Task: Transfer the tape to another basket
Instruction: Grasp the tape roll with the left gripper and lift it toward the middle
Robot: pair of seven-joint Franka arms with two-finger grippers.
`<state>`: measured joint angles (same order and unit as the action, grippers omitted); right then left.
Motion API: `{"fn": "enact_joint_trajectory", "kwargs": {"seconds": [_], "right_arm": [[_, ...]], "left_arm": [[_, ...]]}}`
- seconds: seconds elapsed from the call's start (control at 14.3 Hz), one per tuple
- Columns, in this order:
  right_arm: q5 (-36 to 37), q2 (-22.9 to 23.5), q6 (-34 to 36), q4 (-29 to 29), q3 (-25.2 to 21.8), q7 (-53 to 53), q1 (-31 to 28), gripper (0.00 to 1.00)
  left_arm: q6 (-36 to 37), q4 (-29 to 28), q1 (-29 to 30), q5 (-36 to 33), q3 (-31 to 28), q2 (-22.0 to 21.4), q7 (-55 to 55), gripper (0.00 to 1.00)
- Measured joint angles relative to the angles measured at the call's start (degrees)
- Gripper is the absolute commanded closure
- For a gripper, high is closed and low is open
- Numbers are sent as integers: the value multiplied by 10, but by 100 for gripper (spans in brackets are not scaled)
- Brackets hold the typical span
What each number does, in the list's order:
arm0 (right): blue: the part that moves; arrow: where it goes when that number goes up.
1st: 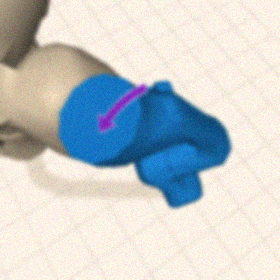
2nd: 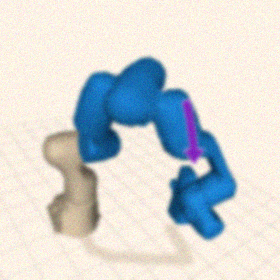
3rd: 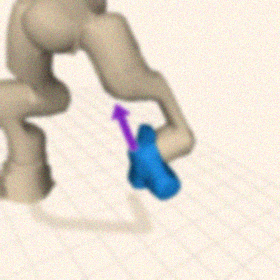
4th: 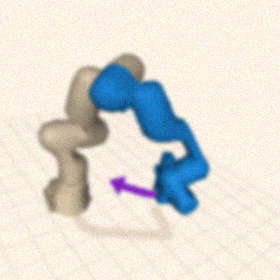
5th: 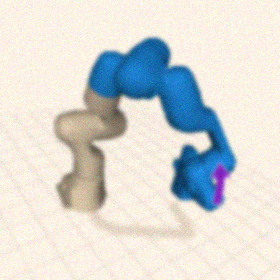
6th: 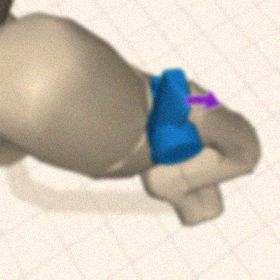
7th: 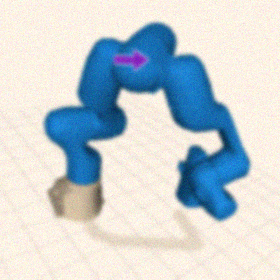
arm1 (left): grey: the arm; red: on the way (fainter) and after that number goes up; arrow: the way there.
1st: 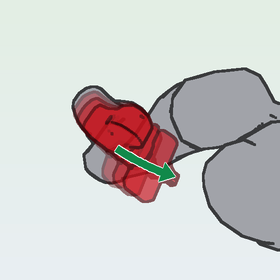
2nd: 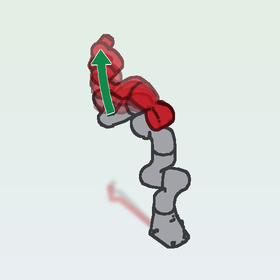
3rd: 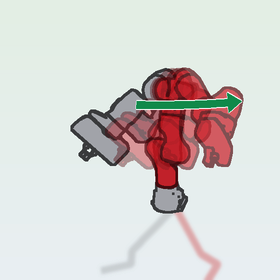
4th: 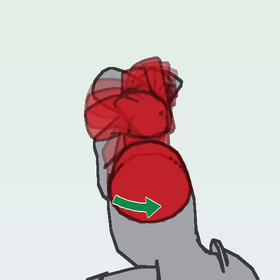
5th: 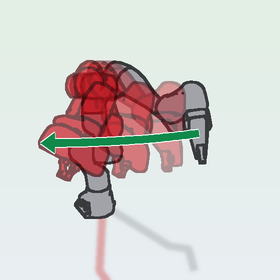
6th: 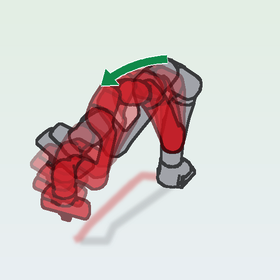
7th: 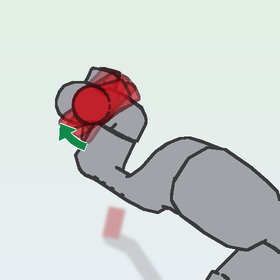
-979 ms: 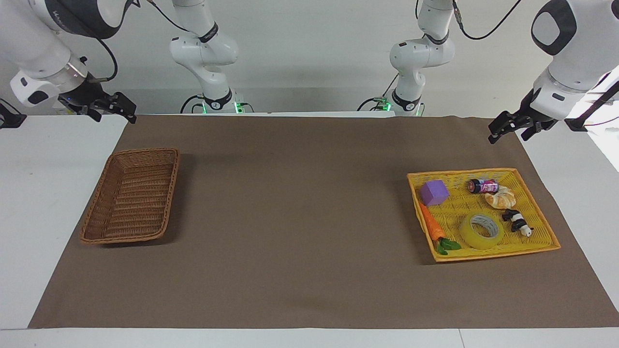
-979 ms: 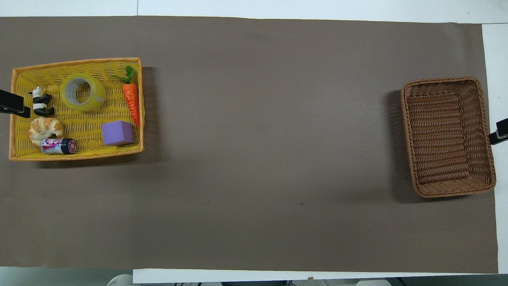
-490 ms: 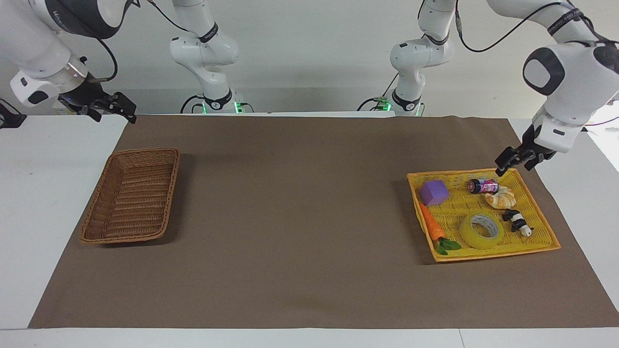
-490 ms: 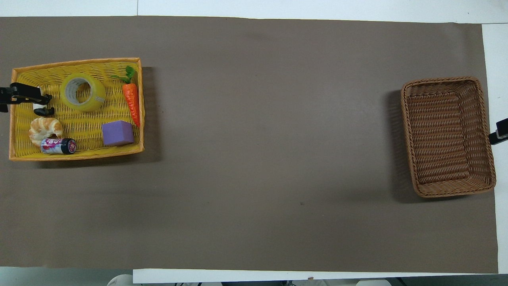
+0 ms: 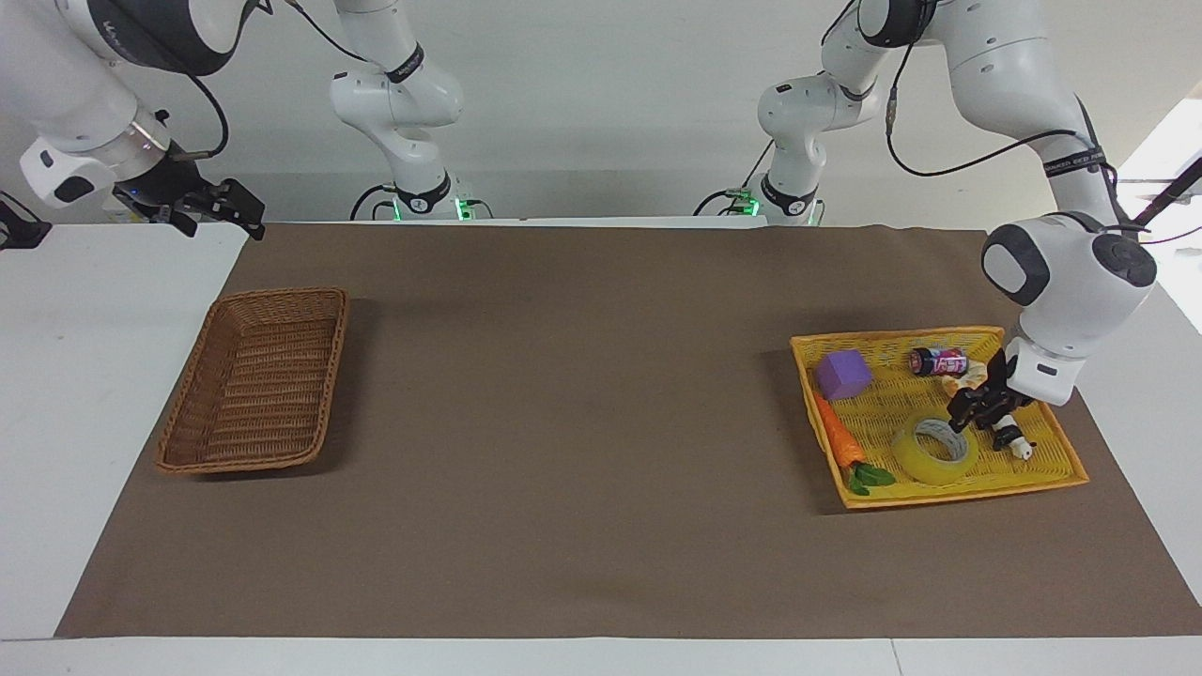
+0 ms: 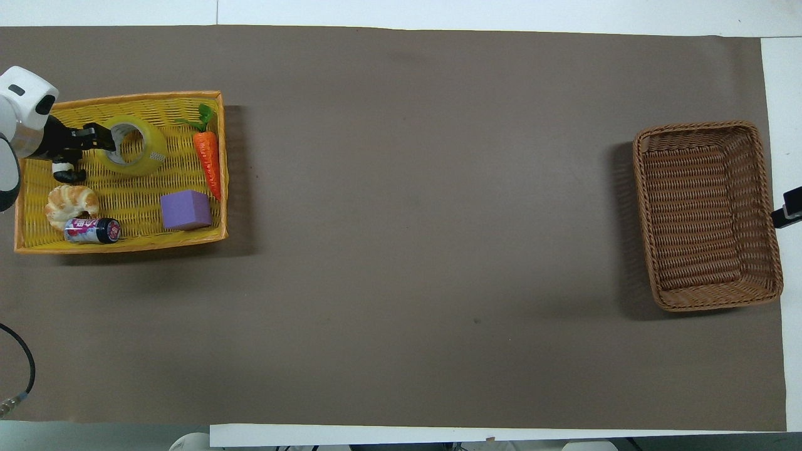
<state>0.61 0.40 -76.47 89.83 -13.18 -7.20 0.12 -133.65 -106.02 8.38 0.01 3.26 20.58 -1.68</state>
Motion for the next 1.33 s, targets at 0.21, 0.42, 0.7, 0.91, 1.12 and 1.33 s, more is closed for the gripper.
{"fn": "enact_joint_trajectory", "kwargs": {"seconds": [0.21,0.42,0.7,0.91,1.12,1.33], "right_arm": [[0,0,0,0,0,0,0,1],[0,0,0,0,0,0,0,1],[0,0,0,0,0,0,0,1],[0,0,0,0,0,0,0,1],[0,0,0,0,0,0,0,1],[0,0,0,0,0,0,0,1]], "left_arm": [[-45,1,0,0,0,34,-2,45],[-51,1,0,0,1,45,-17,87],[-45,1,-4,0,5,43,-65,100],[19,43,-5,5,6,42,-88,100],[141,149,-27,24,14,32,-176,100],[198,194,-112,48,17,8,-303,100]]}}
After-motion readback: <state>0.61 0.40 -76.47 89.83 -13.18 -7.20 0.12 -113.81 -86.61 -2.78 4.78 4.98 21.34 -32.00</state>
